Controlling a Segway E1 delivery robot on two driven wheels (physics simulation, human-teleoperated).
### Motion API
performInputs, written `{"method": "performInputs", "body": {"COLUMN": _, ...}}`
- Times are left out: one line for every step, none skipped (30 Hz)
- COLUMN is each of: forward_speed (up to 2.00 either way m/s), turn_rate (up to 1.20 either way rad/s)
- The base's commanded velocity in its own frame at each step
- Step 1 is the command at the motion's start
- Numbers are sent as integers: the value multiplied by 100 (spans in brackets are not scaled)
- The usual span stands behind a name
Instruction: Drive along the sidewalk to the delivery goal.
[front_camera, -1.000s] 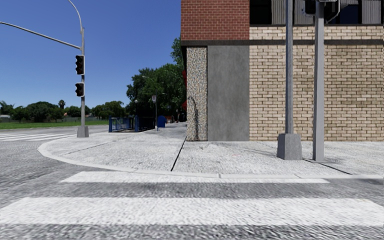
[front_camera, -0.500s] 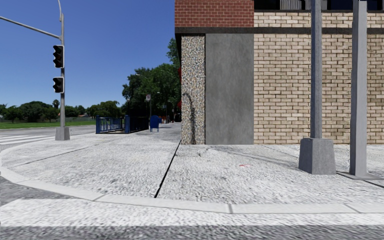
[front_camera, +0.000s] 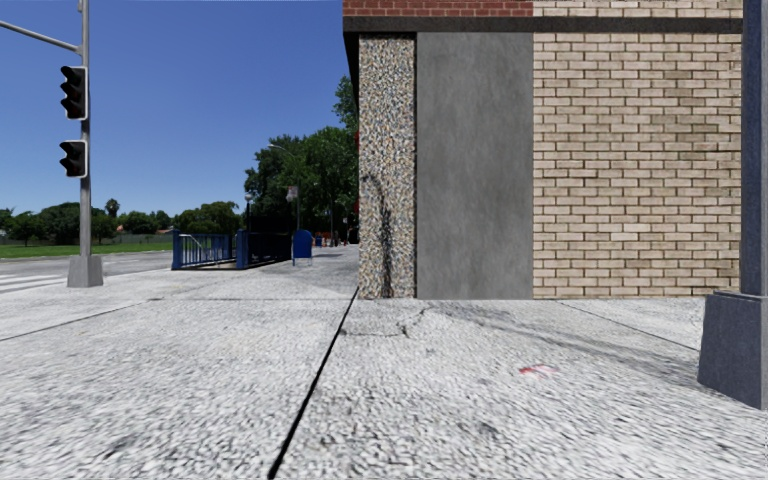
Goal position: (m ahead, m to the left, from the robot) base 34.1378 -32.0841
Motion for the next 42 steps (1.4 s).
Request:
{"method": "performInputs", "body": {"forward_speed": 200, "turn_rate": 0}}
{"method": "performInputs", "body": {"forward_speed": 199, "turn_rate": 0}}
{"method": "performInputs", "body": {"forward_speed": 199, "turn_rate": 0}}
{"method": "performInputs", "body": {"forward_speed": 199, "turn_rate": 0}}
{"method": "performInputs", "body": {"forward_speed": 199, "turn_rate": 0}}
{"method": "performInputs", "body": {"forward_speed": 199, "turn_rate": 0}}
{"method": "performInputs", "body": {"forward_speed": 199, "turn_rate": 0}}
{"method": "performInputs", "body": {"forward_speed": 199, "turn_rate": 0}}
{"method": "performInputs", "body": {"forward_speed": 199, "turn_rate": 0}}
{"method": "performInputs", "body": {"forward_speed": 199, "turn_rate": 0}}
{"method": "performInputs", "body": {"forward_speed": 199, "turn_rate": 0}}
{"method": "performInputs", "body": {"forward_speed": 199, "turn_rate": 0}}
{"method": "performInputs", "body": {"forward_speed": 199, "turn_rate": 0}}
{"method": "performInputs", "body": {"forward_speed": 199, "turn_rate": 0}}
{"method": "performInputs", "body": {"forward_speed": 199, "turn_rate": 0}}
{"method": "performInputs", "body": {"forward_speed": 199, "turn_rate": 0}}
{"method": "performInputs", "body": {"forward_speed": 199, "turn_rate": 0}}
{"method": "performInputs", "body": {"forward_speed": 199, "turn_rate": 0}}
{"method": "performInputs", "body": {"forward_speed": 199, "turn_rate": 0}}
{"method": "performInputs", "body": {"forward_speed": 199, "turn_rate": 0}}
{"method": "performInputs", "body": {"forward_speed": 199, "turn_rate": 0}}
{"method": "performInputs", "body": {"forward_speed": 199, "turn_rate": 0}}
{"method": "performInputs", "body": {"forward_speed": 199, "turn_rate": 0}}
{"method": "performInputs", "body": {"forward_speed": 199, "turn_rate": 0}}
{"method": "performInputs", "body": {"forward_speed": 199, "turn_rate": 0}}
{"method": "performInputs", "body": {"forward_speed": 199, "turn_rate": 0}}
{"method": "performInputs", "body": {"forward_speed": 199, "turn_rate": 0}}
{"method": "performInputs", "body": {"forward_speed": 199, "turn_rate": 0}}
{"method": "performInputs", "body": {"forward_speed": 199, "turn_rate": 0}}
{"method": "performInputs", "body": {"forward_speed": 199, "turn_rate": 0}}
{"method": "performInputs", "body": {"forward_speed": 198, "turn_rate": 0}}
{"method": "performInputs", "body": {"forward_speed": 198, "turn_rate": -46}}
{"method": "performInputs", "body": {"forward_speed": 198, "turn_rate": -46}}
{"method": "performInputs", "body": {"forward_speed": 198, "turn_rate": -76}}
{"method": "performInputs", "body": {"forward_speed": 198, "turn_rate": -93}}
{"method": "performInputs", "body": {"forward_speed": 198, "turn_rate": -98}}
{"method": "performInputs", "body": {"forward_speed": 198, "turn_rate": -99}}
{"method": "performInputs", "body": {"forward_speed": 198, "turn_rate": -99}}
{"method": "performInputs", "body": {"forward_speed": 198, "turn_rate": -101}}
{"method": "performInputs", "body": {"forward_speed": 198, "turn_rate": -109}}
{"method": "performInputs", "body": {"forward_speed": 198, "turn_rate": -120}}
{"method": "performInputs", "body": {"forward_speed": 198, "turn_rate": -120}}
